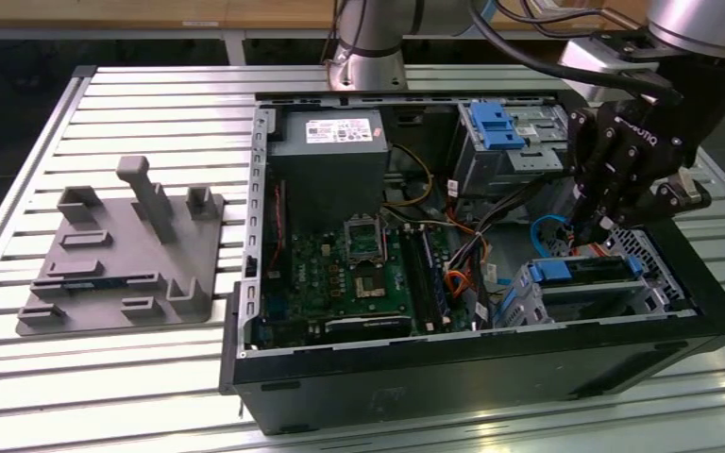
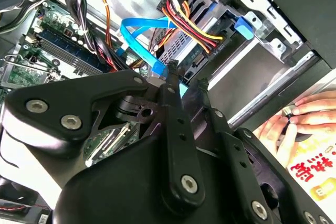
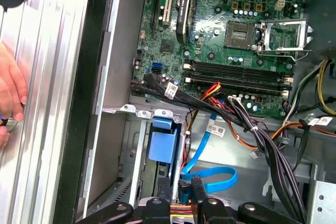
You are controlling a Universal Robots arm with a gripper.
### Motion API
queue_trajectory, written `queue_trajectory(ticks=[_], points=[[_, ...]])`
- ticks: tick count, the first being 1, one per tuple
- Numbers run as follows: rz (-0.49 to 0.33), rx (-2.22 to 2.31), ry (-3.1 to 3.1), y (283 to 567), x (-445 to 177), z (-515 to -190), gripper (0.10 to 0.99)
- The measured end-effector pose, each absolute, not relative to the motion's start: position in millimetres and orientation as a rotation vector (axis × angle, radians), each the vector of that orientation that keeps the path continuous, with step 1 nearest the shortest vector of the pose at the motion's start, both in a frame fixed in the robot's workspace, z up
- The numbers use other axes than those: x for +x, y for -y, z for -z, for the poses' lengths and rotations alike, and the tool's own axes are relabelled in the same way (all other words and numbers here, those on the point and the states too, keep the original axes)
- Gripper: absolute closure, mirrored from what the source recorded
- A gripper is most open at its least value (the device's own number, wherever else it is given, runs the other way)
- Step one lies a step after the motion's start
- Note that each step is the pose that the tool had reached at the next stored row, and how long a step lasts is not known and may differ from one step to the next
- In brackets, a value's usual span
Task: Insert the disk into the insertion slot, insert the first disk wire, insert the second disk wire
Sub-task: 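Insert the second disk wire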
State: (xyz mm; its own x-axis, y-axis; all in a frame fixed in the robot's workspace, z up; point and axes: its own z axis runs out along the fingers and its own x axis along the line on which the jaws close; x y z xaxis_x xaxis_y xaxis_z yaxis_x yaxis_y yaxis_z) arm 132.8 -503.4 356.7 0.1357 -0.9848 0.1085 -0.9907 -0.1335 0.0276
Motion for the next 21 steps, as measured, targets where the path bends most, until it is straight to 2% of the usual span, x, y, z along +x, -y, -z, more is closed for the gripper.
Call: queue_trajectory(ticks=[5, 6, 21], points=[[-0.098, 2.296, 2.004, 502.5, 132.8, -356.6, 0.800], [-0.098, 2.296, 2.004, 502.4, 132.8, -356.4, 0.875], [-0.095, 2.294, 2.002, 501.1, 133.7, -353.9, 0.875]])
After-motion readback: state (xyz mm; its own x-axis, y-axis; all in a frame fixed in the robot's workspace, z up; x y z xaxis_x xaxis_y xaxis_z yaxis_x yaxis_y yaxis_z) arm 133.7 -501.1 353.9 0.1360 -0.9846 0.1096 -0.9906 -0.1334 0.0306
